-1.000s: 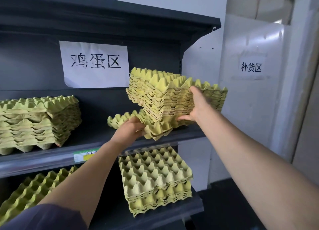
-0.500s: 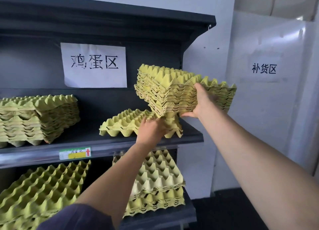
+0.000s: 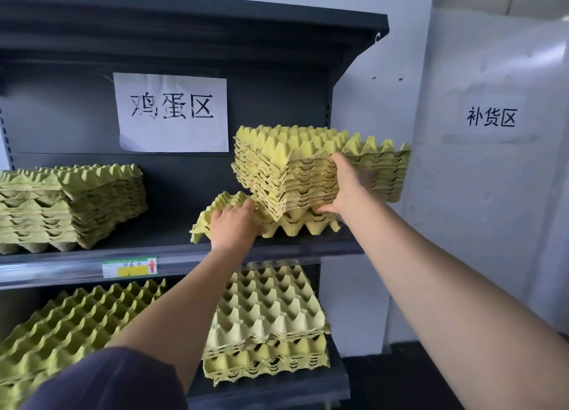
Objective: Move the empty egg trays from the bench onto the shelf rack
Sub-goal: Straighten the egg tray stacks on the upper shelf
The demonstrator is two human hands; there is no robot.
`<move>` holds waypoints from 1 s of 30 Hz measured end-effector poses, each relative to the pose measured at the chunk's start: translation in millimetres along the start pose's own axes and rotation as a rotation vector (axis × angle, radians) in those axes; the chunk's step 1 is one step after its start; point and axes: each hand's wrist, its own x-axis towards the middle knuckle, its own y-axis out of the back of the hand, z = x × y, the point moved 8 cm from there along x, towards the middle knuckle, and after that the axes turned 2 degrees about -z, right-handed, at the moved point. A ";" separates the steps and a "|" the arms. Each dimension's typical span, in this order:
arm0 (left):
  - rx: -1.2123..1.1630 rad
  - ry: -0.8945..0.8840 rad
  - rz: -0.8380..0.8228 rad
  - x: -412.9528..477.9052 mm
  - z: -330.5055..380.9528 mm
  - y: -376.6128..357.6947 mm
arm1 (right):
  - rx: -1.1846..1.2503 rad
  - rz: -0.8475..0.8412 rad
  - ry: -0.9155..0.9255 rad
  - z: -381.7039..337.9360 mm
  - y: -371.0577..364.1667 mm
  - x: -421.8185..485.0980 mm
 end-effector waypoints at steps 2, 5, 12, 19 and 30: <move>0.011 0.002 0.010 0.6 7.0 -2.8 | -0.020 0.031 0.009 -1.2 -4.2 -9.6; -0.054 0.023 -0.017 0.6 4.6 -7.9 | -0.005 0.076 0.030 0.3 -8.9 -11.0; -0.757 0.022 0.150 -7.0 -55.2 37.5 | 0.056 0.073 0.000 24.9 -59.9 -34.2; -1.001 0.013 0.005 10.4 -77.7 44.3 | -0.105 0.155 0.122 49.9 -97.5 -41.9; -1.056 0.213 -0.064 34.4 -106.3 13.4 | -0.082 0.011 -0.031 72.5 -127.2 -46.6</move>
